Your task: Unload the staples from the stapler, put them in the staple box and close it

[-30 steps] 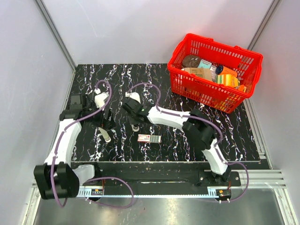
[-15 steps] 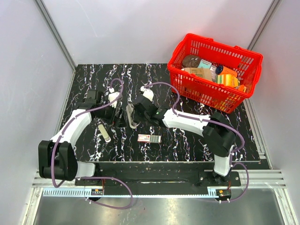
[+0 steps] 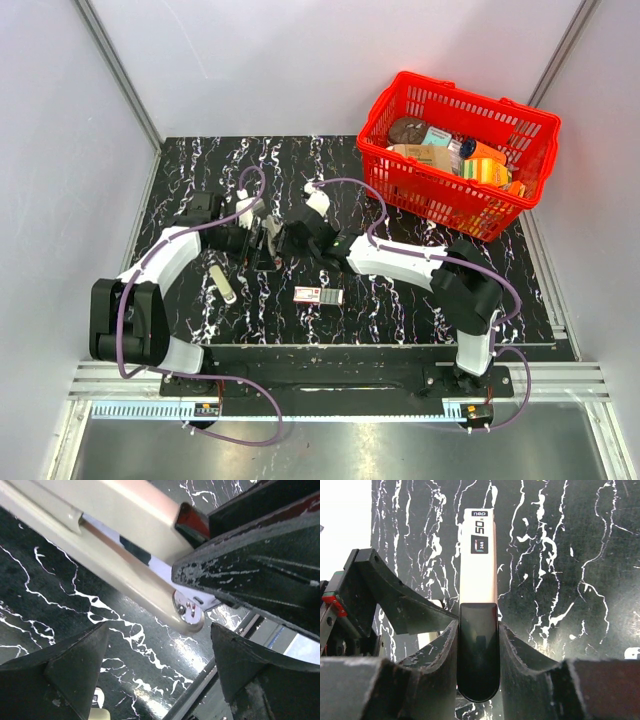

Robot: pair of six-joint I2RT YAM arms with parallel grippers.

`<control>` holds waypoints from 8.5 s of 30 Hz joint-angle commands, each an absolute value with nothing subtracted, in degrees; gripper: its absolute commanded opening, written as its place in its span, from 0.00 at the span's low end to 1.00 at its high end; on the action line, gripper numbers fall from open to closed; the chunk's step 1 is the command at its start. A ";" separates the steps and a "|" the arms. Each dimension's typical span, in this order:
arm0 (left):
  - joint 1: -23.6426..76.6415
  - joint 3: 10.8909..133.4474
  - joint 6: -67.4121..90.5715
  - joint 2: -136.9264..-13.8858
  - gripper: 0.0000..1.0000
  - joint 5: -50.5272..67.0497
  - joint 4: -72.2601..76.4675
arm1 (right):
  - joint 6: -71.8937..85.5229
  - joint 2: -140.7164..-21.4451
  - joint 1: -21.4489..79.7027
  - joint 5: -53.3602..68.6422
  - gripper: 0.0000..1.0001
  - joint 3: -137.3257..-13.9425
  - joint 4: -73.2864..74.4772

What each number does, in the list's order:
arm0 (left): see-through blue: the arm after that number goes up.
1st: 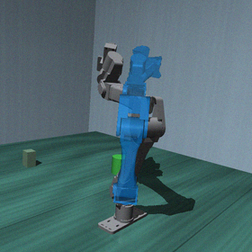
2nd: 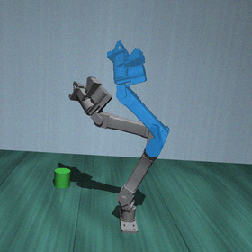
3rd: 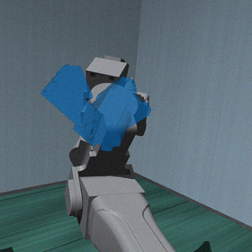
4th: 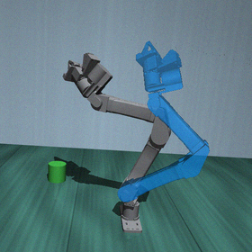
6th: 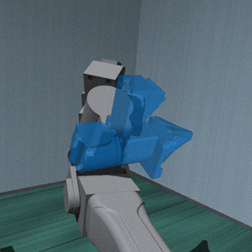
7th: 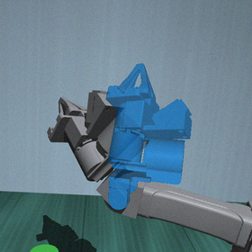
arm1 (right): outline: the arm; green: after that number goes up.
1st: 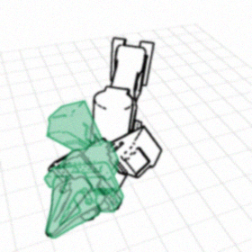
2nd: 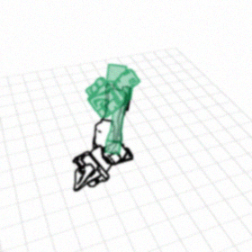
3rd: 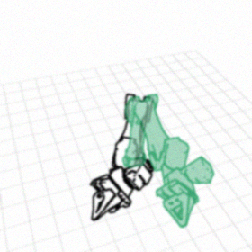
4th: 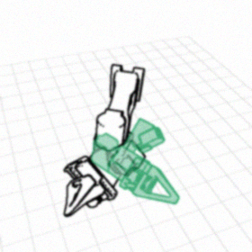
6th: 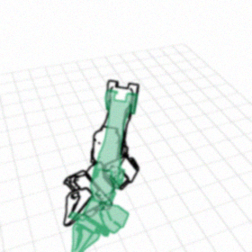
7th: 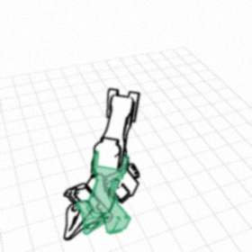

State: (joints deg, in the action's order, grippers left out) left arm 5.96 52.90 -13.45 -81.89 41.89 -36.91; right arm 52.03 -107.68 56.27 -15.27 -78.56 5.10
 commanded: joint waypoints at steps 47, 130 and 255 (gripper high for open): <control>11.33 55.81 -38.49 -80.24 0.00 3.44 -21.98 | 38.68 -90.97 52.92 1.84 0.00 -59.68 -4.75; -2.81 63.55 -23.11 -66.10 0.73 21.54 -55.72 | 21.09 -116.54 42.01 -15.73 0.00 -92.81 18.54; -12.13 53.88 -23.03 -45.18 0.99 9.31 -51.76 | 43.85 -106.90 62.93 -23.47 0.02 -94.78 40.52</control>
State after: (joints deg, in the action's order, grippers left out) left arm -11.79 54.08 -21.76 -46.54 9.34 -51.72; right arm 37.67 -116.16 63.40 -25.30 -104.51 43.46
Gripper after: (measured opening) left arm 0.988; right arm 0.185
